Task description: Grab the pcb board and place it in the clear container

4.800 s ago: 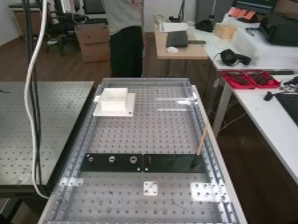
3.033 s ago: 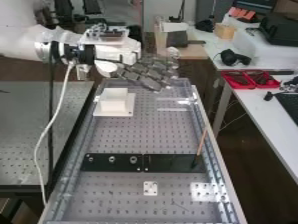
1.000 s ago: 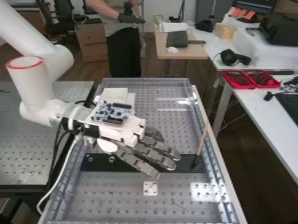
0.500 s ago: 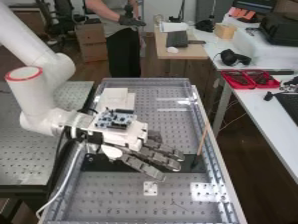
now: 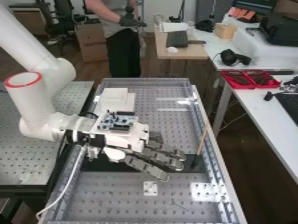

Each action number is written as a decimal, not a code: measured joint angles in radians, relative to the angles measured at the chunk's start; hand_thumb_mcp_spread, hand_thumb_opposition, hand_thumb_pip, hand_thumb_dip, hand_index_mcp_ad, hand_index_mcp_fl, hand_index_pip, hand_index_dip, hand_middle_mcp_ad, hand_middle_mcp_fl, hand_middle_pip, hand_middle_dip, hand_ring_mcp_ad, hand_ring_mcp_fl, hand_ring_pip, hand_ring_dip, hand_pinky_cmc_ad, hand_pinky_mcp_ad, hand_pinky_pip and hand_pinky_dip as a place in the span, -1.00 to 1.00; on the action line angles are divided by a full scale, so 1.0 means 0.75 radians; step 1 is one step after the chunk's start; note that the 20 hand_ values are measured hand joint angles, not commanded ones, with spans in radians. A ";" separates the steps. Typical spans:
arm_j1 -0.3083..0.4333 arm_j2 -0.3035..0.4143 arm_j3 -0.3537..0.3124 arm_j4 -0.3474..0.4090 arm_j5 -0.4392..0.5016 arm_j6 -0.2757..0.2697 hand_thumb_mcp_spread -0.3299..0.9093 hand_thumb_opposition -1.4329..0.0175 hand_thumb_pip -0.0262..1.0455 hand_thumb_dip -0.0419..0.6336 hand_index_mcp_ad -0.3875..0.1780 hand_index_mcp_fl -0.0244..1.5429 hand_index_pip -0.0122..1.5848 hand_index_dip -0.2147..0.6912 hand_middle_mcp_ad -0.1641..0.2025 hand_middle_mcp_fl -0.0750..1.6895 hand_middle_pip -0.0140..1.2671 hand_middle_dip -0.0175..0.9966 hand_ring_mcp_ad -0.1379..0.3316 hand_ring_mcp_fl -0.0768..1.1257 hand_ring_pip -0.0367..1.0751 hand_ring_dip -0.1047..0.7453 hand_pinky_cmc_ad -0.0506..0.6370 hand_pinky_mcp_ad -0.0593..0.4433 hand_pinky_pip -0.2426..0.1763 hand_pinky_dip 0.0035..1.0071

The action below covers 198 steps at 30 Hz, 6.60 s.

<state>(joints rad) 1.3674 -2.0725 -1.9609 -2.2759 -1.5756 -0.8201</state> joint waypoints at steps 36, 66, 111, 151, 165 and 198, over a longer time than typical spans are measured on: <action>-0.047 -0.049 0.072 -0.060 -0.135 -0.062 0.61 -0.20 -0.21 0.01 -0.52 -0.67 0.58 0.49 0.14 -0.83 -0.74 -0.62 0.01 -0.85 -0.73 -0.68 0.12 0.15 -0.13 -0.65; -0.049 -0.079 0.102 -0.085 -0.141 -0.036 0.68 -0.19 -0.17 0.01 -0.70 -0.60 0.64 0.48 0.16 -0.83 -0.74 -0.62 0.01 -0.85 -0.73 -0.68 0.12 0.15 -0.05 -0.64; -0.049 -0.096 0.126 -0.091 -0.142 -0.012 0.75 -0.22 -0.12 0.01 -0.69 -0.32 0.62 0.39 0.13 -0.78 -0.75 -0.62 0.00 -0.82 -0.74 -0.68 0.12 0.02 -0.05 -0.64; 0.204 0.304 -0.009 -0.004 -0.188 0.049 0.75 -0.32 -0.14 0.01 -0.61 -0.08 0.41 0.42 0.11 -0.72 -0.75 -0.62 0.06 -0.79 -0.74 -0.66 0.12 0.02 -0.04 -0.64; 0.397 0.181 0.108 0.018 -0.252 0.167 0.75 -0.32 -0.14 0.01 -0.59 -0.06 0.38 0.49 0.14 -0.72 -0.75 -0.62 0.06 -0.79 -0.74 -0.66 0.12 0.02 -0.04 -0.64; 0.502 -0.107 0.300 -0.195 -0.111 0.172 0.69 -0.31 -0.17 0.02 -0.59 -0.05 0.25 0.55 0.12 -0.73 -0.75 -0.62 0.07 -0.79 -0.75 -0.66 0.12 0.02 -0.04 -0.64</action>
<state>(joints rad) 1.7438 -2.1524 -1.7358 -2.4218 -1.6585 -0.6908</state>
